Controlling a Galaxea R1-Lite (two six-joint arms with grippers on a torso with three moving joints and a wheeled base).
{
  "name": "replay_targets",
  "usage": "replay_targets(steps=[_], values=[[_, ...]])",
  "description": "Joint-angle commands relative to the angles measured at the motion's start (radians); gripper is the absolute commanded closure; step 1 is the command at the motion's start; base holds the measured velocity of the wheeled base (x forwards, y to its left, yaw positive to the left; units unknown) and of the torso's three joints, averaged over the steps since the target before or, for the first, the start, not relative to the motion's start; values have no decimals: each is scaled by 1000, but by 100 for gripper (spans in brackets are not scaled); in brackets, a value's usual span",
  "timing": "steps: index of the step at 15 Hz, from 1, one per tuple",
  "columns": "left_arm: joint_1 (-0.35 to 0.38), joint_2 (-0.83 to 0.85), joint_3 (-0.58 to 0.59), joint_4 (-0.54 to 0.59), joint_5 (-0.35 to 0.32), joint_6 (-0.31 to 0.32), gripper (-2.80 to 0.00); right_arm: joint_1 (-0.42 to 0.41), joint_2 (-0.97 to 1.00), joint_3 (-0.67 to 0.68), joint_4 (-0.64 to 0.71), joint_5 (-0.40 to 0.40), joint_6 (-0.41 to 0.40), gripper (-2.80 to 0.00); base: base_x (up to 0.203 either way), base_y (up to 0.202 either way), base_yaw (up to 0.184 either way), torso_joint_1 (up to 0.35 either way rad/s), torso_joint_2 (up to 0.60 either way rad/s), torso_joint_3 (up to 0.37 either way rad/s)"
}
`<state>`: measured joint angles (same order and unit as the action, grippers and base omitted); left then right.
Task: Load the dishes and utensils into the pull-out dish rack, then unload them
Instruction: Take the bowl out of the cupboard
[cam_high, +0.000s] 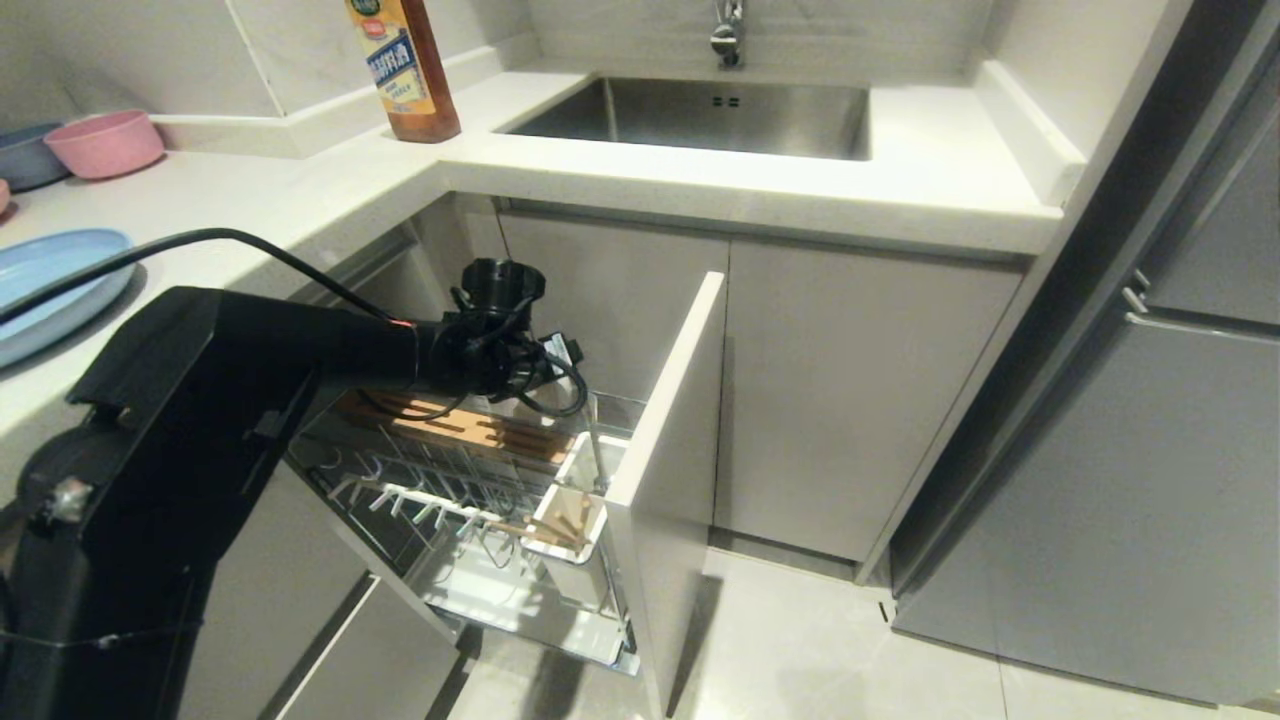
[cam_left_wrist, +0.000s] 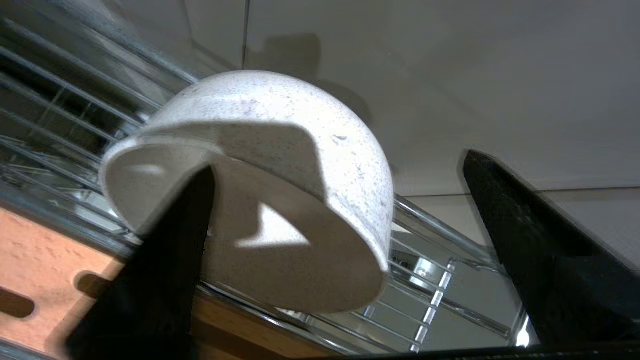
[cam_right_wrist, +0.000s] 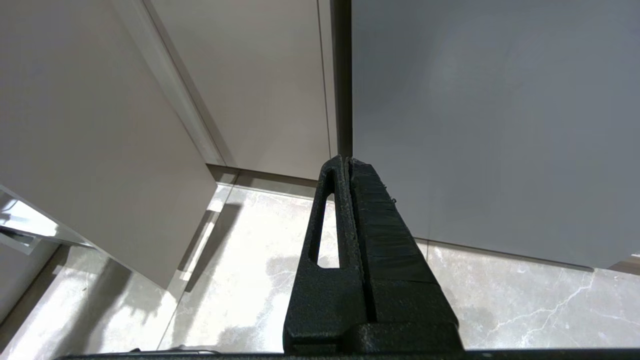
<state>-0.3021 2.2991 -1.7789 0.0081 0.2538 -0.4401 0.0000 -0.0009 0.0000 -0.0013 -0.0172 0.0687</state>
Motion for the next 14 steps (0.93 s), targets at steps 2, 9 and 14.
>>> replay_targets(steps=[2,9,14], values=[[0,4,4,3,2,8,0,0,1,0,0,0,0,0,0,0,0,0,0,0],[-7,-3,14,9,2,6,0,0,1,0,0,-1,0,0,0,0,0,0,0,0],[-22,-69,50,4,8,-1,0,0,1,0,0,-1,0,0,0,0,0,0,0,0]])
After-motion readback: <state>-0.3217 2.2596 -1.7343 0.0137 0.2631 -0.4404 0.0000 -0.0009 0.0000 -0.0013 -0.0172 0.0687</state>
